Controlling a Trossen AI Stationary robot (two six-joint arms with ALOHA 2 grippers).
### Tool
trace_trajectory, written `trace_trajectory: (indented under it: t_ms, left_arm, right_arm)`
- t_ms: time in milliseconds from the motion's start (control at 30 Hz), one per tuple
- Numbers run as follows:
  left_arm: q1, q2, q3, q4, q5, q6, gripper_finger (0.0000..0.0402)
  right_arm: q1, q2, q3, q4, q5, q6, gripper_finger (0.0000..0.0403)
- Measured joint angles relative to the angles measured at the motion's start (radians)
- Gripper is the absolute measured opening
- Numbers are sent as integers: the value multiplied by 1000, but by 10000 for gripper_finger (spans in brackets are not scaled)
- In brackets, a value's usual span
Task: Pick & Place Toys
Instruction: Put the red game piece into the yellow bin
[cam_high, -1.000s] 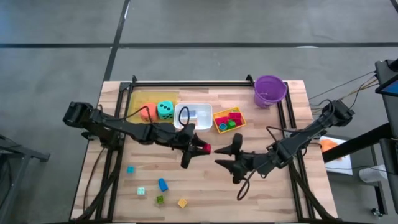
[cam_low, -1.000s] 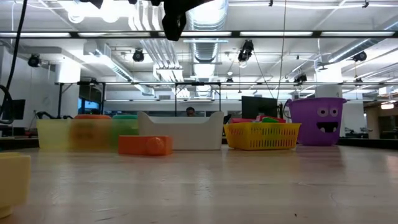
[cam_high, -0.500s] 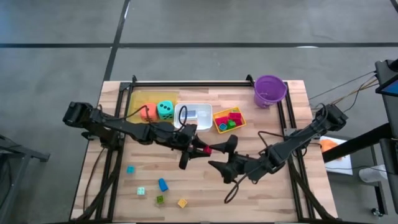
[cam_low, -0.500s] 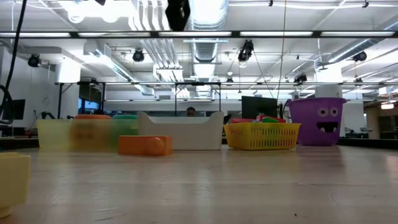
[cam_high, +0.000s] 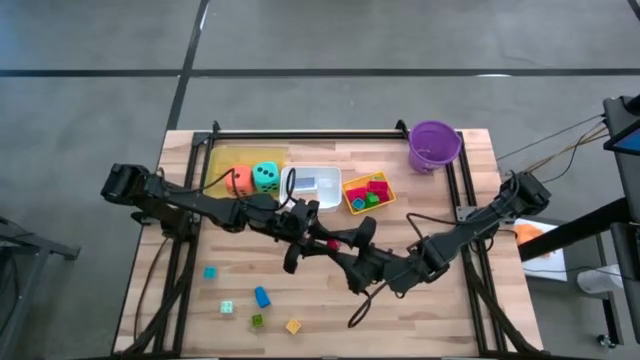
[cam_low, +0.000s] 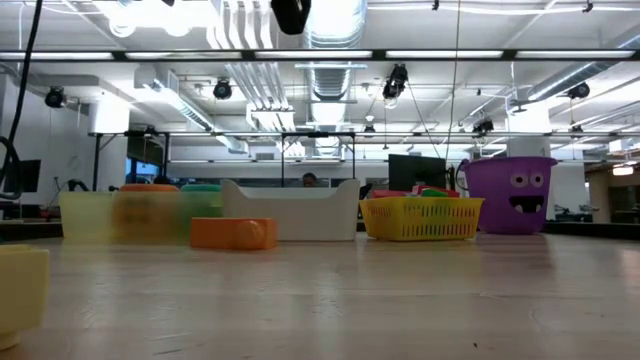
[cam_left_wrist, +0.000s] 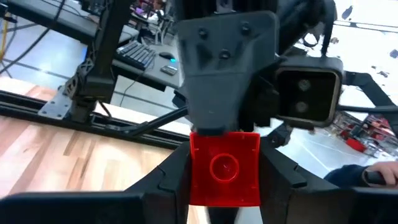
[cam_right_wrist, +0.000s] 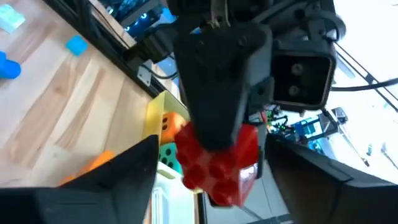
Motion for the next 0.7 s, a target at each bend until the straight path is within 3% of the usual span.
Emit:
trace_trajectory:
  t_ms: [300, 700]
  left_arm:
    - [0, 0, 0, 42, 2, -33, 121]
    - [-1, 0, -1, 40, -20, -45, 131]
  right_arm:
    - [4, -6, 1, 57, 38, -37, 152]
    - [11, -7, 1, 60, 42, -36, 150]
